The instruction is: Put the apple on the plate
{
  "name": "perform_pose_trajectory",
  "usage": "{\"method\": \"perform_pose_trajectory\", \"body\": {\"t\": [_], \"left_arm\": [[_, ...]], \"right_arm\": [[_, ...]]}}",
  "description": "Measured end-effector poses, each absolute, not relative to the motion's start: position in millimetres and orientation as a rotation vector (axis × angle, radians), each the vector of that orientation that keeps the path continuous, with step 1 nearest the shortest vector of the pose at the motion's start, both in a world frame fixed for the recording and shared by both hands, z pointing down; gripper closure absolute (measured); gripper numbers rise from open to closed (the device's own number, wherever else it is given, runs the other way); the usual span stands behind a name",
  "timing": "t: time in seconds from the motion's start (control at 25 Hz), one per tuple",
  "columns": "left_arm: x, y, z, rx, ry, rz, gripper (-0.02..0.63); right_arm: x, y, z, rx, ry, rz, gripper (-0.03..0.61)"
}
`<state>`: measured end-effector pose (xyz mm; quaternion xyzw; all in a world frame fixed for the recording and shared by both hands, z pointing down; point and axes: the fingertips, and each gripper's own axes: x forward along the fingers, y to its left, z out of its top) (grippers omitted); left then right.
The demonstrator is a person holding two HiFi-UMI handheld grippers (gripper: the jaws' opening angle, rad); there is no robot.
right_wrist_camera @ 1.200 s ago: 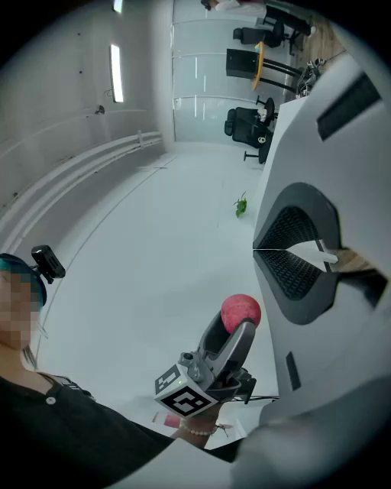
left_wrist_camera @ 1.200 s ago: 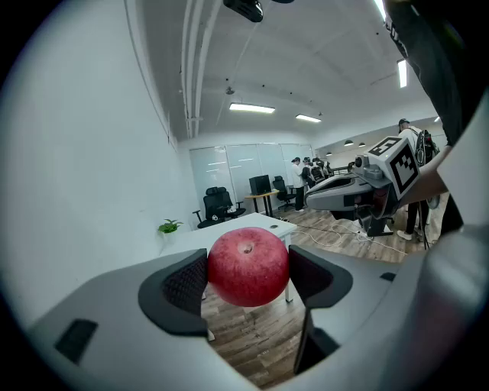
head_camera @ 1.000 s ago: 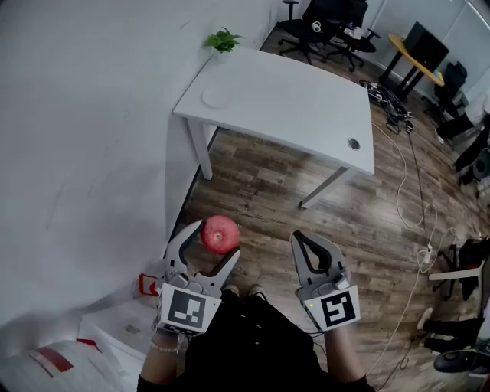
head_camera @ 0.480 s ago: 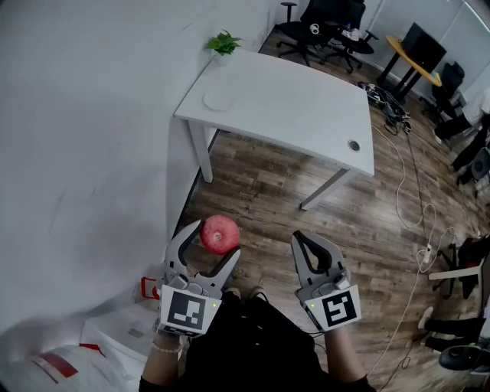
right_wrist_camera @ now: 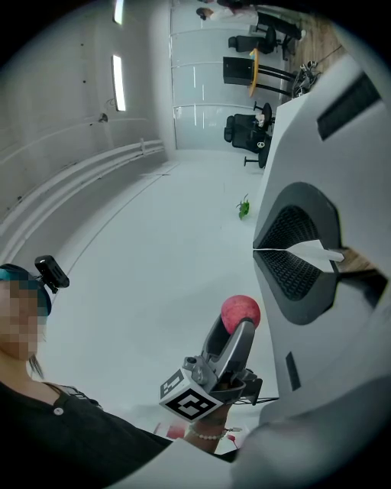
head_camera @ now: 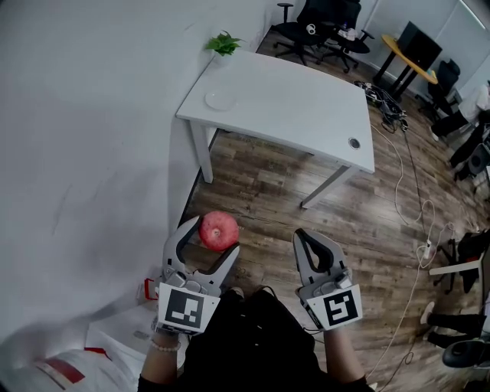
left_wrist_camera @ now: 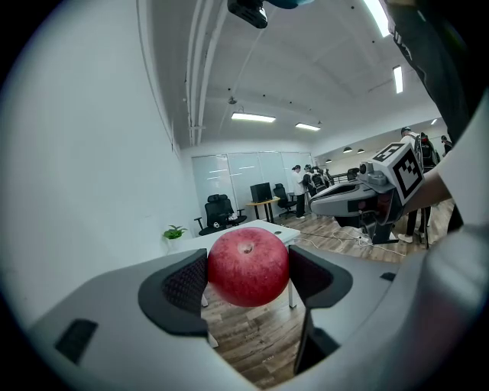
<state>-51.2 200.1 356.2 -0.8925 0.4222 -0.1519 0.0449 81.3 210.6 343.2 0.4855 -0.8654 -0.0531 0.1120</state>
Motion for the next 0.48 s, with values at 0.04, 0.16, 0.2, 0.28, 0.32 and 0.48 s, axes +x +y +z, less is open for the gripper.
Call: {"method": "perform_pose_trajectory", "body": {"t": [0.04, 0.16, 0.2, 0.28, 0.32, 0.48], "left_arm": [[-52.0, 201.1, 356.2, -2.742, 1.31, -0.455, 0.267], [-53.3, 203.7, 357.3, -2.75, 1.313, -0.45, 0.267], [-54.0, 203.8, 357.9, -2.749, 1.312, -0.451, 0.267], [-54.7, 203.3, 359.4, -2.749, 1.314, -0.457, 0.267], [-54.5, 203.1, 360.0, -2.75, 1.315, -0.459, 0.267], [-52.9, 198.1, 360.3, -2.751, 1.321, -0.458, 0.267]], "right_arm": [[81.0, 212.2, 343.6, 1.431, -2.537, -0.156, 0.537], [81.3, 217.4, 346.2, 1.446, -2.527, -0.152, 0.537], [81.4, 218.2, 347.4, 1.449, -2.524, -0.148, 0.537], [82.1, 218.9, 349.4, 1.454, -2.519, -0.142, 0.537], [82.9, 219.2, 350.0, 1.456, -2.519, -0.139, 0.537], [86.5, 214.3, 352.5, 1.463, -2.519, -0.132, 0.537]]}}
